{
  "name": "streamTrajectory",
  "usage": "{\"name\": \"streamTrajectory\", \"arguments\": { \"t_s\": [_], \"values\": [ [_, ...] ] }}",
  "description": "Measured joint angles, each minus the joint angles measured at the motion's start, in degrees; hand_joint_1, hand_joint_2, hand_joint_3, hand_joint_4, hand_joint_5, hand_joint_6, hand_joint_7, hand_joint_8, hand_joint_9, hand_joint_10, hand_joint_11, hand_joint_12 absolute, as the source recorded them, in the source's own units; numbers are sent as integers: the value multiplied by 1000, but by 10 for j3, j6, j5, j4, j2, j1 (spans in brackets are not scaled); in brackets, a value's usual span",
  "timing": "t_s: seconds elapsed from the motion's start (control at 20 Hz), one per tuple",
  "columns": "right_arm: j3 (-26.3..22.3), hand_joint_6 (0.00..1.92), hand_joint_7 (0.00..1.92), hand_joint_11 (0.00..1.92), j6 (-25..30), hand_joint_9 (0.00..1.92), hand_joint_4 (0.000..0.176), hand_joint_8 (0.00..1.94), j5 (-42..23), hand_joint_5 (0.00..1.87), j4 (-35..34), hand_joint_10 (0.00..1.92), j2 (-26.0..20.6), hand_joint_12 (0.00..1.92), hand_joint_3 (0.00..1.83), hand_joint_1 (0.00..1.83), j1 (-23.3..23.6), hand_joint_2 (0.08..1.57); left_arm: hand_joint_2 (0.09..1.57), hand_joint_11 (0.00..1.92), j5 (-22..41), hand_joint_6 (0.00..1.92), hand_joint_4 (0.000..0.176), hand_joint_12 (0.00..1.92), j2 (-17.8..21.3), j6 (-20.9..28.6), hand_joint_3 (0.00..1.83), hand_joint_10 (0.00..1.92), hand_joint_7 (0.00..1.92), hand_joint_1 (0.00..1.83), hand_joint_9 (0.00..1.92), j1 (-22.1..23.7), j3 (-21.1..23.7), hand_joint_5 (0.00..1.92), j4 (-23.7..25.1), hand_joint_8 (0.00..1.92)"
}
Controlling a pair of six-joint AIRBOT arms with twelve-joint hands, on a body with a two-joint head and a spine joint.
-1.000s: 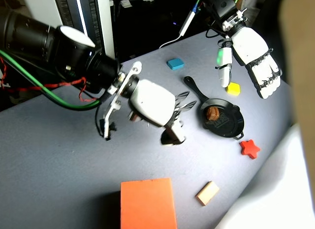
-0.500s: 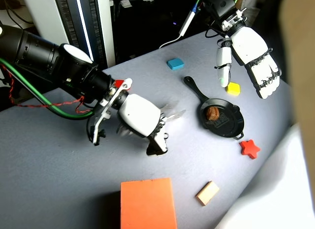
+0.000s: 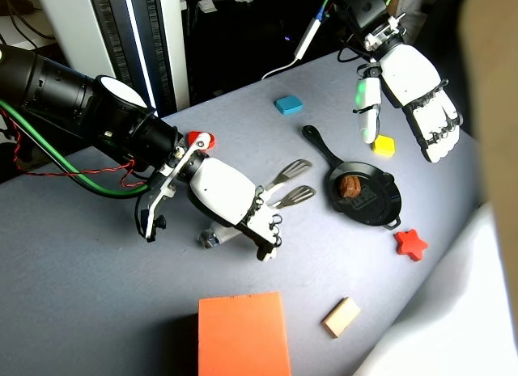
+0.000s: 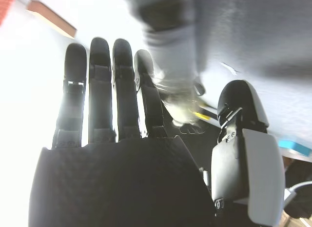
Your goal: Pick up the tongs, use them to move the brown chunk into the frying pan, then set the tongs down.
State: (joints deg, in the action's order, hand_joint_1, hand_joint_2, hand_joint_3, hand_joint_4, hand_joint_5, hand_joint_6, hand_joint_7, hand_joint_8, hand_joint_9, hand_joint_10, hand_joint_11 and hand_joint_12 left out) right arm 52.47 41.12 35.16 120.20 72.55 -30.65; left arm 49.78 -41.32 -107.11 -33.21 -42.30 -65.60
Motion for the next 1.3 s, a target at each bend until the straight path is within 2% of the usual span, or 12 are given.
{"name": "streamTrajectory", "arguments": {
  "t_s": [0.25,0.55,0.6,0.7,0.9,1.0,1.05,1.1,1.15,1.2,1.25,1.3],
  "values": [
    [-22,9,319,0,3,308,0,9,-1,260,0,2,-20,916,1,124,-10,1077,1238,0,1,7,0,481,0,0,0,7,188,74,176,0,3,146,0,5],
    [-54,34,468,0,13,423,0,24,-10,369,1,32,-57,1144,3,112,-9,1094,1234,0,-1,4,0,534,0,0,0,9,221,83,206,4,14,154,-2,7],
    [-66,46,523,0,22,498,0,28,-17,425,-1,52,-74,1267,0,94,-5,1087,1256,0,-4,4,0,459,0,0,5,0,213,6,189,4,19,154,-1,1],
    [-90,53,624,4,49,607,0,31,-51,501,1,78,-115,1377,2,72,16,1098,1254,0,-12,12,0,537,0,0,1,7,245,15,221,3,24,198,1,6],
    [-123,88,1008,293,97,921,0,47,-151,850,8,292,-201,1456,1,172,73,1110,1260,0,-13,27,0,924,-2,-5,0,33,537,75,485,9,25,430,-2,16],
    [-132,88,1167,385,132,853,0,76,-195,1019,12,779,-234,1554,1,176,100,1139,1281,0,-16,84,0,1308,-4,-6,3,112,757,82,679,11,25,648,2,71],
    [-132,101,1231,428,156,875,0,98,-224,1082,13,909,-250,1606,6,219,116,1169,1318,102,-17,243,0,1549,-6,-6,0,668,861,49,645,14,25,761,0,258],
    [-132,118,1292,479,173,887,0,127,-256,1141,16,1110,-269,1766,13,204,136,1222,1348,269,-18,656,0,1765,-7,-6,2,1233,803,58,622,14,25,782,0,865],
    [-132,131,1341,539,176,919,0,154,-283,1186,19,1242,-284,1871,13,210,154,1250,1388,344,-19,971,0,1890,-7,-9,7,1584,710,26,582,16,25,736,-1,1316],
    [-132,193,1349,691,176,978,0,358,-301,1220,20,1457,-295,1911,1,178,163,1306,1418,471,-19,1198,0,1915,-7,-10,9,1779,717,86,623,18,25,717,0,1524],
    [-132,351,1321,917,177,1092,0,725,-311,1263,21,1623,-302,1919,2,211,169,1337,1446,599,-21,1396,0,1920,-8,-12,12,1870,796,81,717,23,25,745,-1,1593],
    [-134,625,1277,1039,177,1140,0,1025,-325,1206,23,1733,-313,1921,4,222,175,1362,1455,695,-21,1508,0,1921,-13,-16,9,1911,869,98,790,30,21,785,0,1627]
  ]
}}
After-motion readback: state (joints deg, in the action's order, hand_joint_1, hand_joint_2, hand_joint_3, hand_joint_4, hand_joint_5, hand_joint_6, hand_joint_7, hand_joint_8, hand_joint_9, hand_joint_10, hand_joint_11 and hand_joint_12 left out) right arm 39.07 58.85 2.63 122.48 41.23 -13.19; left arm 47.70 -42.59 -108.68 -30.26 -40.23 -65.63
